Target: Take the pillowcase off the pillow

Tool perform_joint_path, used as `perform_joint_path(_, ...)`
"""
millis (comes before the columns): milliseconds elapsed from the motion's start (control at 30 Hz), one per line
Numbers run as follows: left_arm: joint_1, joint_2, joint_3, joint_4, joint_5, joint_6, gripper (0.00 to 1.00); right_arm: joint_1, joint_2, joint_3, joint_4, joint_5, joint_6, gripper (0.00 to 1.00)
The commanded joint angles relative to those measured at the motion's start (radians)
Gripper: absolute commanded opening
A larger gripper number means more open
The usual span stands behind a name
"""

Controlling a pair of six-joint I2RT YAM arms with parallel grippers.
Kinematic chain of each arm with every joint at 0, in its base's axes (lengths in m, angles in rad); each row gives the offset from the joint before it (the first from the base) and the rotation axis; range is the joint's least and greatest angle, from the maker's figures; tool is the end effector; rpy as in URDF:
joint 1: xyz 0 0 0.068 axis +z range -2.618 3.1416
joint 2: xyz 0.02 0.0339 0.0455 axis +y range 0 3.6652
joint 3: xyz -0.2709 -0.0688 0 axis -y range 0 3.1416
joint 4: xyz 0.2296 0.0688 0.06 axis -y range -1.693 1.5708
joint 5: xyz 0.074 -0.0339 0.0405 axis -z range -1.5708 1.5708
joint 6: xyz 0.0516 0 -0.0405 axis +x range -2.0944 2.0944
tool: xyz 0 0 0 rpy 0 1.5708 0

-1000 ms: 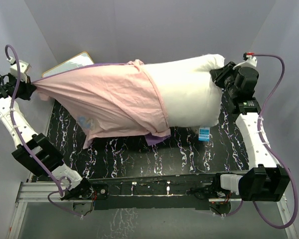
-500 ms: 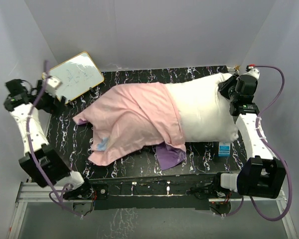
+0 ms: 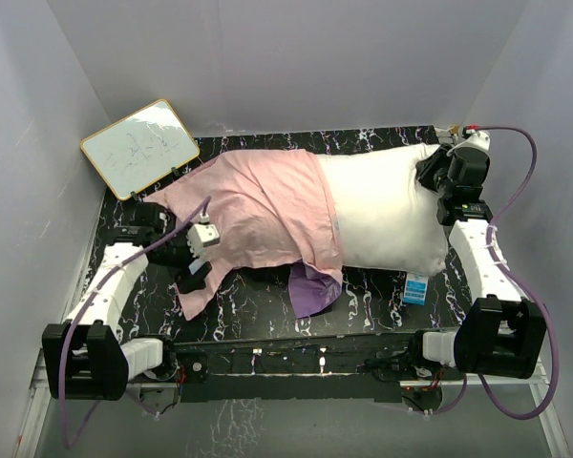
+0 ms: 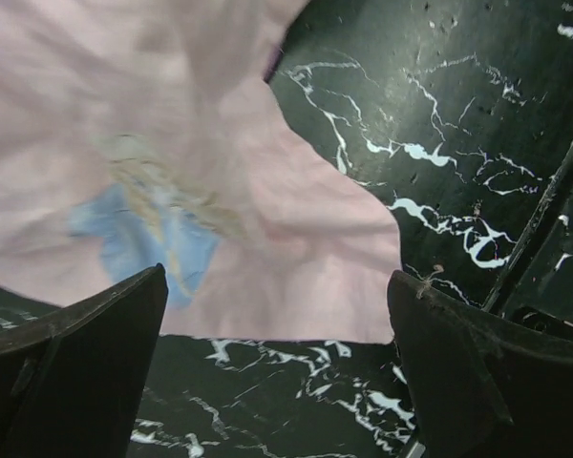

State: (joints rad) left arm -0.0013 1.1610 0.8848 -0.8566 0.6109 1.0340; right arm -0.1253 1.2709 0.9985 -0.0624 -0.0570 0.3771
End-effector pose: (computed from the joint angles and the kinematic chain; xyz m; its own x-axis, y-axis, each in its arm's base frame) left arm 0.1986 -0.0299 0.2518 -0.2531 0.7043 -0.6633 0.9032 0.4177 0.0988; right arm 0.2938 -0.0340 0.3271 -0.2768 0.4054 -0.8712 0.1864 0.9121 0.3652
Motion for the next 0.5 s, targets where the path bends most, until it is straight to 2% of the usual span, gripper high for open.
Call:
perform_joint_path(0, -0.102, 0.008, -0.094, 0.222, -0.116, -0.178, 0.97, 0.010, -0.021, 0.067, 0.122, -0.016, -0.036, 0.08)
perform_joint_path(167, -0.189, 0.135, -0.164, 0.497, -0.270, -0.372, 0.97, 0.025, -0.032, 0.090, 0.106, -0.032, -0.050, 0.08)
perform_joint_path(233, -0.190, 0.197, -0.147, 0.532, -0.290, -0.398, 0.97, 0.028, -0.038, 0.095, 0.105, -0.042, -0.055, 0.08)
perform_joint_path(267, -0.189, 0.240, -0.136, 0.546, -0.310, -0.409, 0.92, 0.028, -0.041, 0.099, 0.103, -0.044, -0.060, 0.08)
perform_joint_path(333, -0.188, 0.293, -0.120, 0.535, -0.341, -0.405, 0.79, 0.029, -0.043, 0.111, 0.097, -0.035, -0.073, 0.08)
perform_joint_path(400, -0.184, 0.306, -0.118, 0.512, -0.361, -0.392, 0.61, 0.029, -0.045, 0.129, 0.091, -0.013, -0.081, 0.08)
perform_joint_path(433, -0.178, 0.297, -0.121, 0.508, -0.371, -0.381, 0.44, 0.029, -0.046, 0.136, 0.091, 0.002, -0.081, 0.08)
perform_joint_path(467, -0.166, 0.283, -0.129, 0.506, -0.384, -0.370, 0.22, 0.027, -0.049, 0.141, 0.092, 0.016, -0.078, 0.08)
